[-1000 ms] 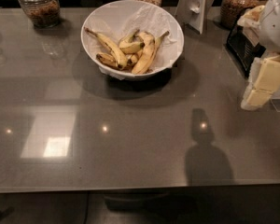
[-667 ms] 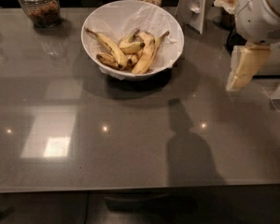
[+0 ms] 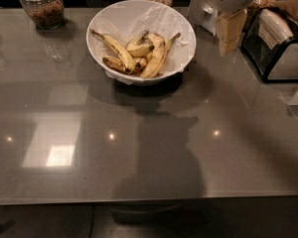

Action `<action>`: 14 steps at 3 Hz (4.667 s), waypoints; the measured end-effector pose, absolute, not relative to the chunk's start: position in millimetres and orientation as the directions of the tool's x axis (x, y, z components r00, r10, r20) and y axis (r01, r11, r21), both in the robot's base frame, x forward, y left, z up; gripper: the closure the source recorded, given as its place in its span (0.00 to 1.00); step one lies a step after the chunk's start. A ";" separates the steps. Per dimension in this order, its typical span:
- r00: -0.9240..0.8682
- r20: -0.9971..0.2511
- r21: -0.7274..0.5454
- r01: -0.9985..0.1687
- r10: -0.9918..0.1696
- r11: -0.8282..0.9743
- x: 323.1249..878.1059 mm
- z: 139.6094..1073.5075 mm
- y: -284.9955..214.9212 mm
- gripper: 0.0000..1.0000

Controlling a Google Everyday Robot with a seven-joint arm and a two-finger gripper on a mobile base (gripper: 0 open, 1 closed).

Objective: Pick banana from white bowl

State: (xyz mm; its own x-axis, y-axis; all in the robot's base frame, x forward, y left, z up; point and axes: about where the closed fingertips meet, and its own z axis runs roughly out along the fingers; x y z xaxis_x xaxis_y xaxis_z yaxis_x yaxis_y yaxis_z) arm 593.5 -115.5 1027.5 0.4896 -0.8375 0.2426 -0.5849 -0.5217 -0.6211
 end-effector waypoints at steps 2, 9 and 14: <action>0.541 0.302 -0.599 -0.533 -0.785 -0.598 594.2 1031.9 -108.5 0.00; 0.830 0.344 -0.367 -0.312 -0.439 -0.876 700.9 916.5 -25.9 0.29; 0.857 0.280 -0.290 -0.354 -0.432 -0.889 709.0 875.8 -28.7 0.62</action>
Offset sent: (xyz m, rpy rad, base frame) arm 0.0018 0.0087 0.0045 -0.0601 -0.0195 0.0706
